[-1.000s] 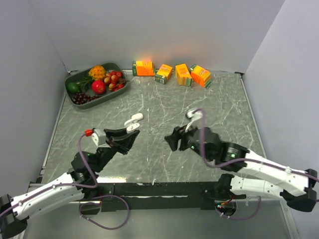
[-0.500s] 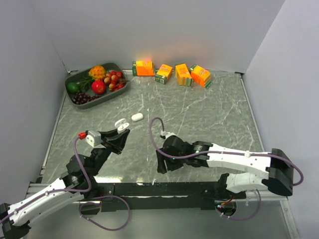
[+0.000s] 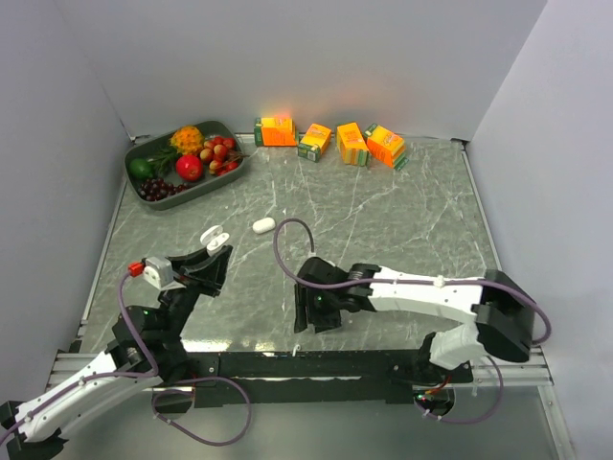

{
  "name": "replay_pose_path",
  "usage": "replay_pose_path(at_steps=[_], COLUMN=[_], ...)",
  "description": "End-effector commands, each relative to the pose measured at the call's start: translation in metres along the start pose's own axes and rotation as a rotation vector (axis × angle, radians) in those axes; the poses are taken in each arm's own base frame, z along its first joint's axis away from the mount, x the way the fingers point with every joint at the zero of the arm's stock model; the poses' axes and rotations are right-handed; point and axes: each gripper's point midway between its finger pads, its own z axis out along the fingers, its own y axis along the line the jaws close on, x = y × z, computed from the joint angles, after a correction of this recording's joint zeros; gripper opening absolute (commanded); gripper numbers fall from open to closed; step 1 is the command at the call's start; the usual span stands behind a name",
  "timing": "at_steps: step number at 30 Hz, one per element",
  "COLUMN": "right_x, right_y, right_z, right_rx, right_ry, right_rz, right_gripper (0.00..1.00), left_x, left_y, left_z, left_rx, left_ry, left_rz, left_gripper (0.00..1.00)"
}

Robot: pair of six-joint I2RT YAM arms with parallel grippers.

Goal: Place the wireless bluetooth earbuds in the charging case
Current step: Pick up the earbud from the center of the board.

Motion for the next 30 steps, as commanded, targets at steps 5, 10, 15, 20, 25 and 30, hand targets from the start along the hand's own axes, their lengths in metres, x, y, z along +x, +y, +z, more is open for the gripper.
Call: replay_pose_path(at_steps=[5, 10, 15, 20, 25, 30], right_x=[-0.001, 0.013, 0.024, 0.031, 0.033, 0.034], right_y=[0.029, 0.024, 0.015, 0.008, 0.003, 0.001], right_z=[0.036, 0.044, 0.053, 0.058, 0.061, 0.065], right_rx=[0.018, 0.042, 0.070, 0.097, 0.121, 0.133], right_ry=[0.069, 0.099, 0.131, 0.152, 0.157, 0.172], right_rz=[0.174, 0.187, 0.175, 0.172, 0.162, 0.156], right_gripper=[0.61, 0.58, 0.54, 0.52, 0.52, 0.50], left_x=[-0.024, -0.025, -0.021, -0.021, -0.021, -0.017], left_y=[0.001, 0.000, 0.000, 0.001, -0.001, -0.002], left_z=[0.001, -0.002, -0.007, -0.009, -0.008, -0.008], left_rx=[-0.026, -0.018, -0.010, -0.011, 0.000, 0.004], left_ry=[-0.038, -0.033, -0.026, -0.029, -0.030, -0.018], left_rz=[-0.028, -0.055, -0.076, -0.082, -0.081, -0.081], left_gripper=[0.01, 0.01, 0.01, 0.01, 0.01, 0.01])
